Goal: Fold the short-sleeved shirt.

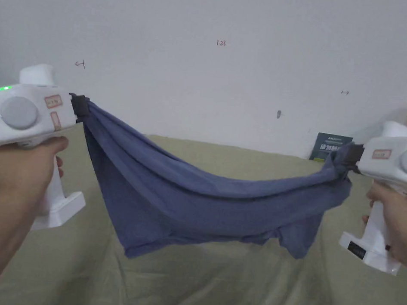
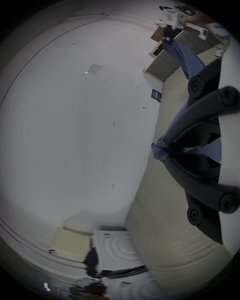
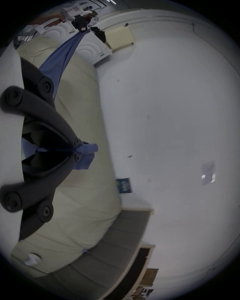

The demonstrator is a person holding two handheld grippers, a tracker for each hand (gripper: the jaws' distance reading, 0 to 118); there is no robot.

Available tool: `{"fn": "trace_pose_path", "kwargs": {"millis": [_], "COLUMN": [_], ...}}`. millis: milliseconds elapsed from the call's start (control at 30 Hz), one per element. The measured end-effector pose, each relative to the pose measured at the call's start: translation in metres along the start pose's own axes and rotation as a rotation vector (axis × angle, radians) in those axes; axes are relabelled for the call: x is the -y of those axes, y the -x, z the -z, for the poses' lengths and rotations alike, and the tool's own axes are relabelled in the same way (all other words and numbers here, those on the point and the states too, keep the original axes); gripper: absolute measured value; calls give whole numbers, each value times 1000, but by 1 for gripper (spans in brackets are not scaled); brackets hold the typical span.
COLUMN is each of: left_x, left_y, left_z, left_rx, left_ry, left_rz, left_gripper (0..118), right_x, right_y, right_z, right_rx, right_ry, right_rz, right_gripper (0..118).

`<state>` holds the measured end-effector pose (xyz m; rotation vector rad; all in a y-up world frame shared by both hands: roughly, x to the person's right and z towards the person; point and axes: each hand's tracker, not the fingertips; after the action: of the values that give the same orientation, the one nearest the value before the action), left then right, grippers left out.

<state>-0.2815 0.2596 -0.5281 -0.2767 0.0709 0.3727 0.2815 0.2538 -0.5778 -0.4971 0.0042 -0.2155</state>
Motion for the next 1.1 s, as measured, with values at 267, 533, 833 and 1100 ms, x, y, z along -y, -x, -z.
{"fn": "trace_pose_path", "kwargs": {"millis": [267,533,833,1100], "left_x": [82,164,258,228], "left_y": [34,76,136,129], "left_z": [-40,-171,-186,-277], "left_rx": [32,54,-42,-4], "left_ry": [22,291,535,292], "left_rz": [-70,-10,-62,45], "left_gripper": [5,5,13,118], "right_x": [130,250,313,300], "right_y": [-43,-92,-107,-55], "right_z": [-10,-75,-75,-198], "right_rx": [-25,20,61,-189], "right_ry": [18,216,229,88], "right_rz": [160,270,284,94], "right_gripper": [3,3,34,118]}}
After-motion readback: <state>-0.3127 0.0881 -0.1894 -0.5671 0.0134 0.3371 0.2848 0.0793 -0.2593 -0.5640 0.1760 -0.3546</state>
